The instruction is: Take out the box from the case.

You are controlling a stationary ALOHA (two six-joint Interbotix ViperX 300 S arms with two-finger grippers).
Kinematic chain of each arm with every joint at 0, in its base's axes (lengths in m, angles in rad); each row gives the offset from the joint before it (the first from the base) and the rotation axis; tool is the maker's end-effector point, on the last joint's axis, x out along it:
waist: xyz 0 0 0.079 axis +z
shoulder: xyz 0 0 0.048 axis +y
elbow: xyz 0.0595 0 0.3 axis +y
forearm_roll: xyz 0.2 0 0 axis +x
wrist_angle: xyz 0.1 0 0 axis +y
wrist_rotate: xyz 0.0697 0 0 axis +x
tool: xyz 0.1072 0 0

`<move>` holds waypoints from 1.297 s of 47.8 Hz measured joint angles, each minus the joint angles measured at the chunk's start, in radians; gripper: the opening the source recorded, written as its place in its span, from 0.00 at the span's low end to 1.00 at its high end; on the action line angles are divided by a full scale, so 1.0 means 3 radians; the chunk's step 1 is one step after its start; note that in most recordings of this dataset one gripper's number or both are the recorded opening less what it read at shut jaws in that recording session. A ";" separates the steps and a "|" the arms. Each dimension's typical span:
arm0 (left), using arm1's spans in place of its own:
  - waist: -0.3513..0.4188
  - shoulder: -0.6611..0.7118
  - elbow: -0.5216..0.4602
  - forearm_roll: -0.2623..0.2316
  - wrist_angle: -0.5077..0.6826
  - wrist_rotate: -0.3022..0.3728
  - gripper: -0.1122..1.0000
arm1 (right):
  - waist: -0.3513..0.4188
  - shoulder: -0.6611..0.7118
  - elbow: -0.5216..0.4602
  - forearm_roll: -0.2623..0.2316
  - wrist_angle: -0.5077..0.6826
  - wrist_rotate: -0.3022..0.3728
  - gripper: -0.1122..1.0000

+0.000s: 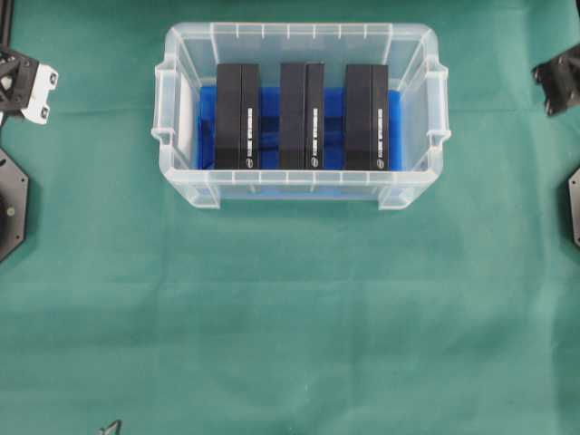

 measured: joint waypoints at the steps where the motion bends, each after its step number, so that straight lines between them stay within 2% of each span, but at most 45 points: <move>1: 0.0020 0.0000 -0.0005 0.0005 0.0000 0.0020 0.18 | -0.0046 0.0000 0.0000 0.0000 0.0000 -0.0046 0.11; 4: 0.0097 0.0000 -0.0005 0.0005 -0.0005 0.0077 0.18 | -0.0164 0.0015 0.0000 0.0000 0.0000 -0.0179 0.11; 11: 0.0194 0.0000 -0.0005 0.0000 0.0000 0.0179 0.18 | -0.0266 0.0066 0.0000 0.0000 -0.0026 -0.0322 0.11; 30: 0.0245 0.0000 0.0000 -0.0020 -0.0026 0.0194 0.19 | -0.0271 0.0087 0.0010 0.0015 -0.0153 -0.0327 0.11; 32: 0.0245 0.0000 0.0005 -0.0020 -0.0036 0.0194 0.22 | -0.0271 0.0087 0.0010 0.0031 -0.0153 -0.0327 0.11; 36: 0.0245 0.0000 0.0020 -0.0026 -0.0056 0.0194 0.37 | -0.0271 0.0087 0.0020 0.0066 -0.0153 -0.0327 0.11; 45: 0.0245 0.0000 0.0041 -0.0031 -0.0056 0.0194 0.87 | -0.0271 0.0087 0.0072 0.0066 -0.0194 -0.0373 0.11; 47: 0.0245 0.0000 0.0041 -0.0031 -0.0056 0.0194 0.89 | -0.0271 0.0087 0.0092 0.0066 -0.0225 -0.0399 0.11; 53: 0.0245 -0.0005 0.0041 -0.0031 -0.0051 0.0194 0.87 | -0.0271 0.0087 0.0159 0.0077 -0.0327 -0.0455 0.11; 55: 0.0245 -0.0005 0.0041 -0.0031 -0.0051 0.0194 0.87 | -0.0271 0.0087 0.0169 0.0072 -0.0363 -0.0470 0.14; 59: 0.0245 -0.0010 0.0046 -0.0036 -0.0051 0.0194 0.87 | -0.0271 0.0087 0.0189 0.0061 -0.0394 -0.0455 0.31; 62: 0.0245 -0.0010 0.0046 -0.0036 -0.0046 0.0184 0.87 | -0.0276 0.0087 0.0199 0.0031 -0.0399 -0.0419 0.48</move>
